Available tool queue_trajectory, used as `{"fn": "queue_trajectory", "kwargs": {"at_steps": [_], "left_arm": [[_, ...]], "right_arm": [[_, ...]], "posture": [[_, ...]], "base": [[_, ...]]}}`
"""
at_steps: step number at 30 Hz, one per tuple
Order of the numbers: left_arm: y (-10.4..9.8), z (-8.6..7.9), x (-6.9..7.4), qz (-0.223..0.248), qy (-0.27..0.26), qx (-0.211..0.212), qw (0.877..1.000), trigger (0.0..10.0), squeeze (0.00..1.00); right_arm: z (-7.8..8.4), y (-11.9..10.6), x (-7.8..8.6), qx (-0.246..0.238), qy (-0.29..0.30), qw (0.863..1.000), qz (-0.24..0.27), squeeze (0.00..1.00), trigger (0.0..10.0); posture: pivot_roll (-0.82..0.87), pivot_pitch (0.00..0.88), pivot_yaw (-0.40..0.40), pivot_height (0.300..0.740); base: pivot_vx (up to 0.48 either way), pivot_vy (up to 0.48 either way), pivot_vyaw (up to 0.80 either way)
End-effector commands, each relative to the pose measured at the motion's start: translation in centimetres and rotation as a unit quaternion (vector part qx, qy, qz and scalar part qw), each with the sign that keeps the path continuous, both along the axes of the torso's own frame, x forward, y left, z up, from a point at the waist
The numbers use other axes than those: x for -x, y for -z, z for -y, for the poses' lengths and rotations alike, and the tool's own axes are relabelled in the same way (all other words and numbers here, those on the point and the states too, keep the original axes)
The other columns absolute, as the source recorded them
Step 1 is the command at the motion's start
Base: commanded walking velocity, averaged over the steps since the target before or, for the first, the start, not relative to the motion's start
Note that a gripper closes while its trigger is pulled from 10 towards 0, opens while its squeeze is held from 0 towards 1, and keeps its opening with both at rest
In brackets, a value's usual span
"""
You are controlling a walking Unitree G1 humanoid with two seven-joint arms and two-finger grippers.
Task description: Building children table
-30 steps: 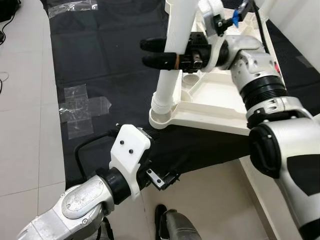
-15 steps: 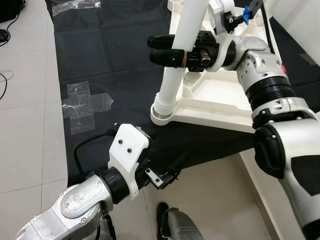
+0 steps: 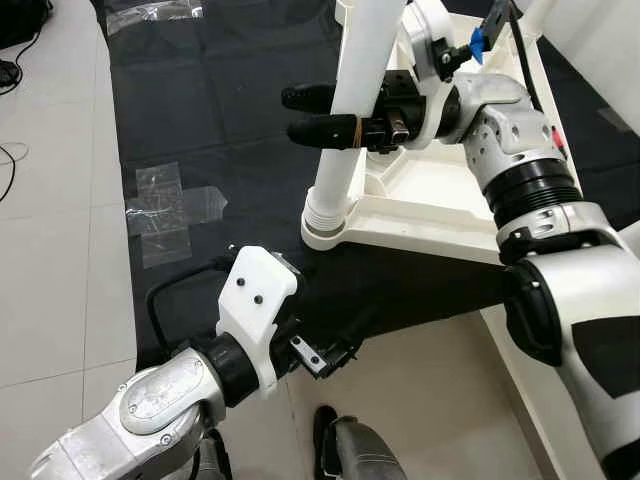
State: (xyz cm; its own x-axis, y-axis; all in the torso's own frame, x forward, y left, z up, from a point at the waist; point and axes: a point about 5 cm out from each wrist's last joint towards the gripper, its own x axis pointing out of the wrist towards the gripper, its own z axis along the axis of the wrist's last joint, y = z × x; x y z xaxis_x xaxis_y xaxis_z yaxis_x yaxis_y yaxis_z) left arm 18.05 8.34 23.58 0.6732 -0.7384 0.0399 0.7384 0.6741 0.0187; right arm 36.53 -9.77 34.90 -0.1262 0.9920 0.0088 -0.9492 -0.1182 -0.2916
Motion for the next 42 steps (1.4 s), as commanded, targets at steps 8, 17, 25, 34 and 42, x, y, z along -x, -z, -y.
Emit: {"fn": "queue_trajectory", "kwargs": {"at_steps": [8,17,25,34,42], "left_arm": [[0.2,0.1,0.3,-0.008,0.012,-0.004,1.0,10.0,0.0],[0.2,0.1,0.3,-0.007,0.014,-0.004,1.0,10.0,0.0],[0.2,0.1,0.4,-0.007,0.014,-0.004,1.0,10.0,0.0],[0.1,0.1,0.3,-0.004,0.015,-0.005,1.0,10.0,0.0],[-0.1,0.0,0.2,-0.001,0.015,-0.005,1.0,10.0,0.0]], "right_arm": [[0.3,1.9,0.1,0.02,-0.012,0.999,-0.048,0.0,10.0],[0.5,2.2,-0.1,0.035,-0.002,0.999,-0.038,0.0,10.0],[1.2,2.0,-0.4,0.035,0.016,0.999,-0.035,0.0,10.0],[1.8,1.3,-0.4,0.038,0.026,0.999,-0.016,0.0,10.0],[2.3,1.9,-0.9,0.058,0.054,0.997,-0.004,0.0,10.0]], "posture": [[0.09,0.335,-0.108,0.74],[0.09,0.326,-0.107,0.74],[0.09,0.322,-0.107,0.74],[0.09,0.319,-0.102,0.74],[0.09,0.332,-0.098,0.74]], "base": [[0.0,0.0,0.0],[0.0,0.0,0.0],[0.0,0.0,0.0],[0.0,0.0,0.0],[0.0,0.0,0.0]]}}
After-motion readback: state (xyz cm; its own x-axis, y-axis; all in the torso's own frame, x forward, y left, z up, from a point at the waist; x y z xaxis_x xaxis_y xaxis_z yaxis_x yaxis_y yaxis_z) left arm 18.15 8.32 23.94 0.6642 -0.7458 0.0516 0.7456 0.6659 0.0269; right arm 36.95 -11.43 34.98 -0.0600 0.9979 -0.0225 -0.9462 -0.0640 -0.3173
